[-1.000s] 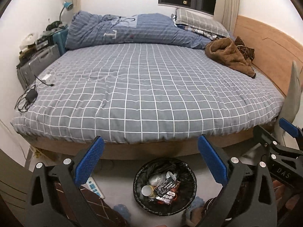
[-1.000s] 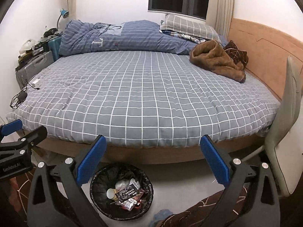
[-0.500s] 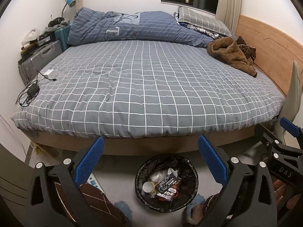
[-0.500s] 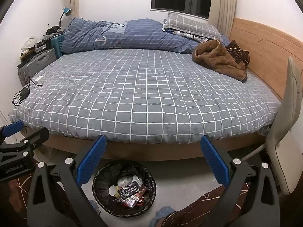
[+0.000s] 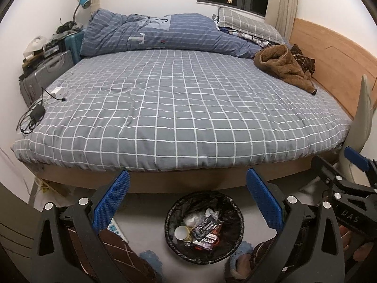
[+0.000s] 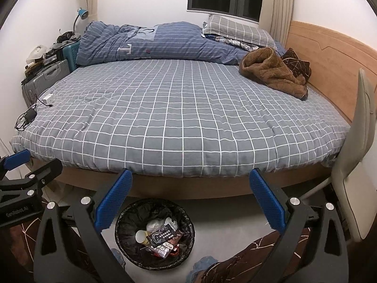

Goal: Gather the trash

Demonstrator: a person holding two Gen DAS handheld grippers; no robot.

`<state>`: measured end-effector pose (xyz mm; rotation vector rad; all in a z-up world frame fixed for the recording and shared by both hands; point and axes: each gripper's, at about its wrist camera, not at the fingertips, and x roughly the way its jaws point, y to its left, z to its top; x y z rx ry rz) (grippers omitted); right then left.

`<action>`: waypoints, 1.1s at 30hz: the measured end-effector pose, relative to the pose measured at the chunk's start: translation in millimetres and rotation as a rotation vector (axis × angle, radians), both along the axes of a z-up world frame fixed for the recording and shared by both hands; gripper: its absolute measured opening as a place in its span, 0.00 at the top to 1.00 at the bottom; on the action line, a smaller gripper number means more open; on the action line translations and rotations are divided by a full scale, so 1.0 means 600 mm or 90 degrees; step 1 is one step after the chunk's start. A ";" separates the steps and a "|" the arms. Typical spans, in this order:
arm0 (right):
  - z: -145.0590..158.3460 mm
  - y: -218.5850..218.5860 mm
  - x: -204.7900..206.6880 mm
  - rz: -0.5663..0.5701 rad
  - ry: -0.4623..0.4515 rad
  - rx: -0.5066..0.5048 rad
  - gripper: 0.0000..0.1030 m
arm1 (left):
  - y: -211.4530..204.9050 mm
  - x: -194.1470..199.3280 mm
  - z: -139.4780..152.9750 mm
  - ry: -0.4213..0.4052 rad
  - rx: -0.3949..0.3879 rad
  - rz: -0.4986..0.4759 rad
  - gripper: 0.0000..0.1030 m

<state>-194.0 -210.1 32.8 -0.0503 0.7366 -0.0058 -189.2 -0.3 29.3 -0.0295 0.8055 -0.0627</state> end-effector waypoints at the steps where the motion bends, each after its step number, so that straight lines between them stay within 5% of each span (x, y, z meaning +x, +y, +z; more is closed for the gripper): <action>1: -0.001 0.000 0.000 0.000 0.001 0.000 0.07 | -0.001 0.000 0.000 0.001 0.003 -0.001 0.06; 33: -0.011 0.008 0.003 0.009 0.006 -0.005 0.07 | 0.008 0.004 -0.001 0.002 0.030 0.030 0.06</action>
